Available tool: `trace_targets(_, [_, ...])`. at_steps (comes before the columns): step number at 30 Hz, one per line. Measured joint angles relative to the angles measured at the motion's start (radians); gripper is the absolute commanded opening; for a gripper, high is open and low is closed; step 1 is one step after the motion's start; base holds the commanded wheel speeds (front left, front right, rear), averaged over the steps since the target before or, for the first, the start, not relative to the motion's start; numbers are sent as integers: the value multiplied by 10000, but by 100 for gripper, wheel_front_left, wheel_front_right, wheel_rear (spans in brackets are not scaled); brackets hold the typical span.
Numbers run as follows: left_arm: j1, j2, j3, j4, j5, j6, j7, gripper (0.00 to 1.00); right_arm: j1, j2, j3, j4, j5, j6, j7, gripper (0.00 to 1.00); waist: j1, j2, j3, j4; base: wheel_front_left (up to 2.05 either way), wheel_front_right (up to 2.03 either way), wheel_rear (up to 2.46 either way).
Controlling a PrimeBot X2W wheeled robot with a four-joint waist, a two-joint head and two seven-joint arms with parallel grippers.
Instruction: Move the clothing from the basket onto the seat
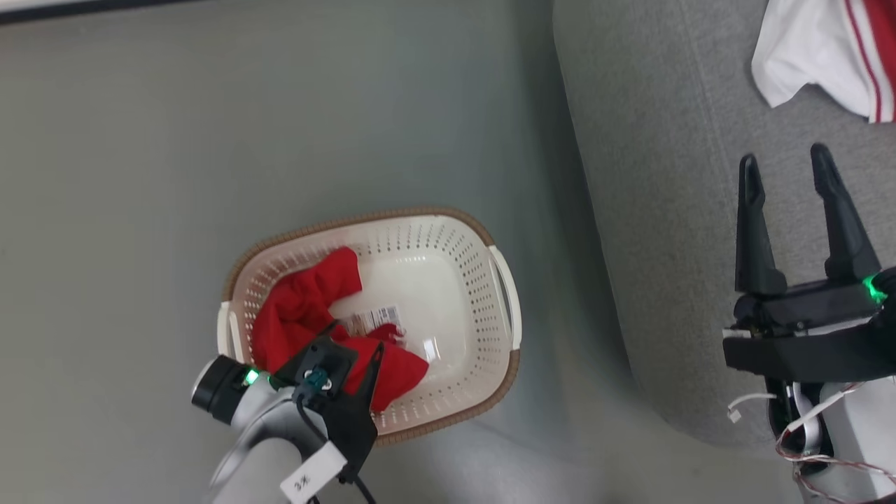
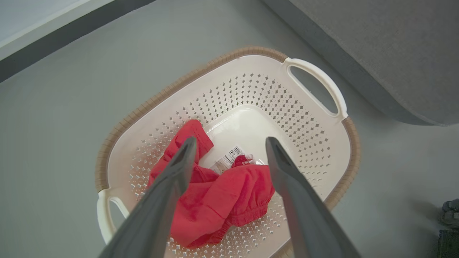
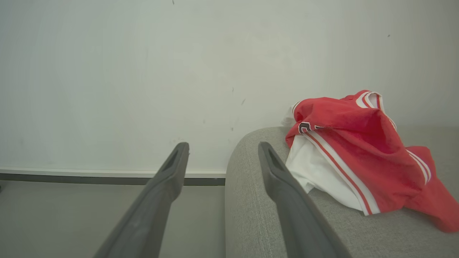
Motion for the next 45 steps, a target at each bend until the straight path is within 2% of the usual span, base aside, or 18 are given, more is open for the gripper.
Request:
trace_targets(19, [-2205, 274, -370, 1411, 711, -255, 748, 100, -1484, 276, 100, -976, -182, 29, -2, 100, -1, 0, 2702, -478, 0, 0, 0])
trace_targets(25, [-2736, 303, -483, 1933, 976, -267, 844, 100, -1956, 437, 109, -888, -253, 102, -2, 100, 0, 1, 3516, -591, 0, 0, 0])
trace_targets(29, [-2972, 339, -535, 2278, 1058, -343, 876, 100, -2110, 539, 127, -767, -257, 155, -2, 100, -1, -1, 3884, -671, 0, 0, 0])
trace_targets(35, [-3343, 403, -546, 2777, 1212, -236, 1007, 100, -2297, 663, 155, -694, -326, 203, -2, 100, -2, -1, 4144, -820, 0, 0, 0])
trace_targets(36, [-3383, 408, -550, 2863, 1214, -232, 1051, 82, -2300, 685, 159, -679, -330, 207, -2, 100, -2, -1, 4168, -843, 0, 0, 0])
trace_targets(37, [-3425, 397, -562, 2963, 1225, -144, 1049, 52, -2308, 709, 155, -639, -334, 272, -2, 100, -2, 0, 4202, -880, 0, 0, 0])
trace_targets(38, [-3452, 387, -585, 3014, 1239, -144, 1049, 27, -2319, 723, 151, -619, -341, 278, -2, 100, -2, -1, 4215, -897, 0, 0, 0])
trace_targets(40, [-3517, 353, -631, 3149, 1292, -107, 1049, 0, -2349, 748, 136, -556, -357, 278, -4, 100, -2, -1, 4227, -923, 0, 0, 0])
trace_targets(45, [-3581, 207, -623, 3348, 1279, -58, 761, 0, -2460, 853, 127, -272, -374, 366, -4, 100, -2, -1, 4106, -947, 0, 0, 0])
